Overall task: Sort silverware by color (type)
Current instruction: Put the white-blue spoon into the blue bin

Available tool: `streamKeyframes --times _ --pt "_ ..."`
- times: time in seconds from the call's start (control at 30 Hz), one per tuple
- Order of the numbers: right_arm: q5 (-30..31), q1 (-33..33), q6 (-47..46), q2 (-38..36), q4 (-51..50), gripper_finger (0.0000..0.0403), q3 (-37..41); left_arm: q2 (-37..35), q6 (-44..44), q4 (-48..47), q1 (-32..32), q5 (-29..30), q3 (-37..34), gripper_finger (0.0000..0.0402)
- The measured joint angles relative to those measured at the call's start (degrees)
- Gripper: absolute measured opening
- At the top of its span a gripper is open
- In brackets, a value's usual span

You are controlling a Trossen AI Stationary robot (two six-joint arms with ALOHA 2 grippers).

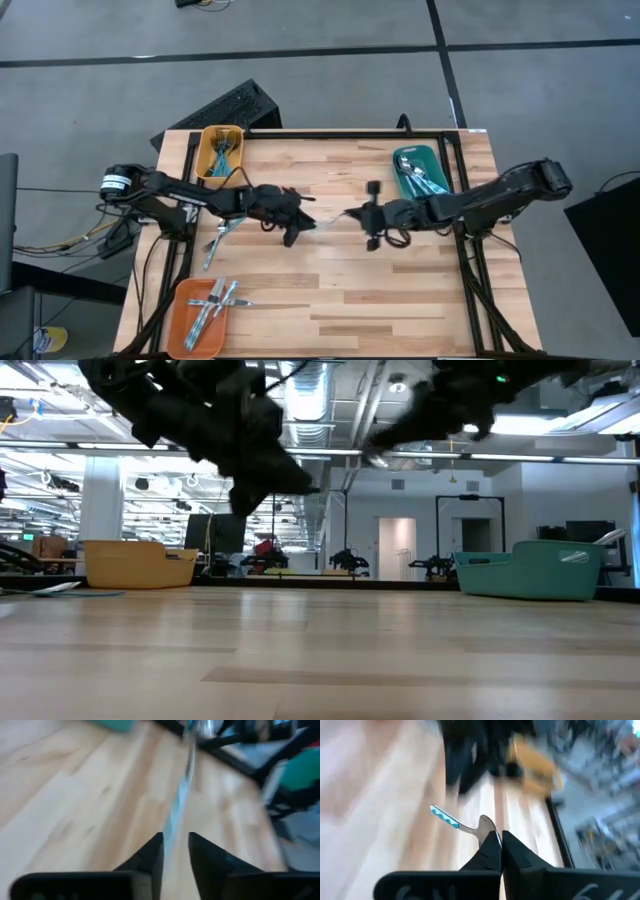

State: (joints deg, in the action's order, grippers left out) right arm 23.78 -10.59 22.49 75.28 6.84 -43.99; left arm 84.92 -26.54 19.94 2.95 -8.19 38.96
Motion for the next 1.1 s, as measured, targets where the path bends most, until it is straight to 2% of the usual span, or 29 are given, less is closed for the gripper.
streamKeyframes --times 0.07,0.2,0.3,0.47,0.6,0.7,0.87,1.03,1.1 --pt "2.4 0.6 -2.4 -3.7 -7.5 0.001 0.3 -0.6 0.3 -3.8 0.7 2.2 0.0 0.0094" --pt "8.0 1.8 -9.4 -12.5 -16.4 0.001 0.1 -3.0 1.0 -12.7 1.8 6.9 0.1 0.0126" --pt "14.0 2.1 -15.0 -17.9 -22.6 0.001 0.1 -5.2 2.2 -18.4 1.8 11.7 0.0 0.0135" --pt "21.1 2.4 -19.9 -24.4 -41.0 0.001 0.1 -10.6 2.2 -32.3 1.8 18.5 0.0 0.0136" --pt "31.2 3.1 -32.6 -25.8 -52.9 0.001 0.2 -15.3 0.3 -40.8 1.2 24.1 0.0 0.0136" --pt "39.6 4.2 -51.0 -25.9 -58.7 0.001 0.1 -18.2 -1.1 -44.0 0.7 28.1 0.0 0.0137" --pt "40.5 5.7 -69.2 -25.7 -71.4 0.001 0.1 -20.3 -2.3 -45.7 -0.7 32.2 0.0 0.0137" --pt "36.3 7.7 -81.3 -24.9 -82.3 0.0012 0.1 -21.0 -2.0 -49.4 -2.3 38.8 0.0 0.0137" --pt "35.3 8.8 -85.1 -24.4 -83.4 0.0028 0.6 -21.0 -3.4 -50.8 -2.4 40.8 0.0 0.0137"
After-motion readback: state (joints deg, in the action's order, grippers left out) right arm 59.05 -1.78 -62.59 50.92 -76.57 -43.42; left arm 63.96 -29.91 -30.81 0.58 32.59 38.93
